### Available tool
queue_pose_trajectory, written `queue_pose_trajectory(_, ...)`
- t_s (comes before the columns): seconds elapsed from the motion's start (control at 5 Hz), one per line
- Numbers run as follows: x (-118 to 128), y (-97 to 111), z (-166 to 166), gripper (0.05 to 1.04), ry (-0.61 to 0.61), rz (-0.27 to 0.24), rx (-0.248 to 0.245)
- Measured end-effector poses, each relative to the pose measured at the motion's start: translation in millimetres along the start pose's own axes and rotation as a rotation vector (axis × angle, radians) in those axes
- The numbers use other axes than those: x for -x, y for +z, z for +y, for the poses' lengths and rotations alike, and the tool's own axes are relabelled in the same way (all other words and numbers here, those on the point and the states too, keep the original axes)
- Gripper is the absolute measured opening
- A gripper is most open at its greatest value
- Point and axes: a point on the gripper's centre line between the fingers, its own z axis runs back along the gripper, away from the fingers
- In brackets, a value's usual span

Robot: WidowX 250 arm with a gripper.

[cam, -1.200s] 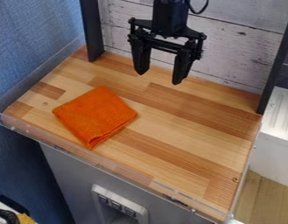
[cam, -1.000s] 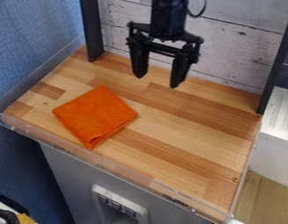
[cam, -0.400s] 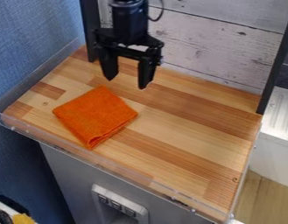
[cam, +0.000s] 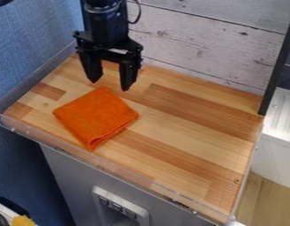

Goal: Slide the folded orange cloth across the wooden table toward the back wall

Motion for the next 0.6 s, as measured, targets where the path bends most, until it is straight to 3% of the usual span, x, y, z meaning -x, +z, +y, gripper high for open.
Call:
queue_pose_trajectory(0.4, -1, 3, 18, 0.999, -0.001, -0.004, -0.016)
queue_pose_trajectory(0.6, 0, -1, 27, 0.939, 0.003, 0.022, -0.019)
